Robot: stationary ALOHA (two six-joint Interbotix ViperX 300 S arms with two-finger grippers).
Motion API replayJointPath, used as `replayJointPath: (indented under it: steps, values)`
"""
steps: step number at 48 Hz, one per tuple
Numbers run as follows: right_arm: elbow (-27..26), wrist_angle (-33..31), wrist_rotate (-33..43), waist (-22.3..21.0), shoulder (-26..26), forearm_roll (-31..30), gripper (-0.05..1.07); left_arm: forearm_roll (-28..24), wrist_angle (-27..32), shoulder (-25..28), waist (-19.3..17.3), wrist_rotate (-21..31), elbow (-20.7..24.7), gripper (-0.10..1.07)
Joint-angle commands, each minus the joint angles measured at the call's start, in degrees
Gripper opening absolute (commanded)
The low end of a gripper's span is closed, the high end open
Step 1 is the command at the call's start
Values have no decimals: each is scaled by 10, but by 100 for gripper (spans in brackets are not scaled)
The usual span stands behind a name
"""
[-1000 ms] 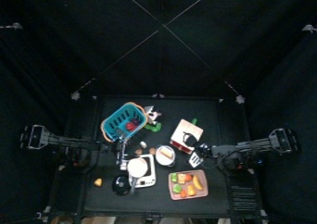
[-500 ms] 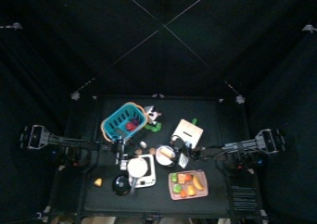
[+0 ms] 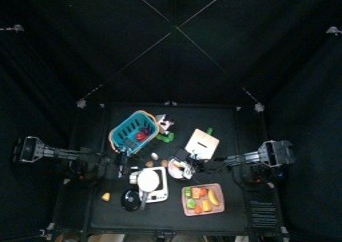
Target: Grab egg sushi
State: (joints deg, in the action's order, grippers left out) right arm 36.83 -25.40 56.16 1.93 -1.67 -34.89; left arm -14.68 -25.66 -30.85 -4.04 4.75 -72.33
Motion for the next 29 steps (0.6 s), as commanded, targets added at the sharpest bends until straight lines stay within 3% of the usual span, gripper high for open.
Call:
replayJointPath:
  steps: [1, 19, 29]
  values:
    - [-18, -5, -1, 1, 1, -2, 89, 1, -1, -6, 1, 1, 8, 86]
    - [-27, -29, 2, 1, 18, -4, 88, 1, 0, -6, 1, 0, 6, 86]
    - [-35, -29, 1, 1, 25, -4, 82, 1, -1, -6, 1, 2, 7, 86]
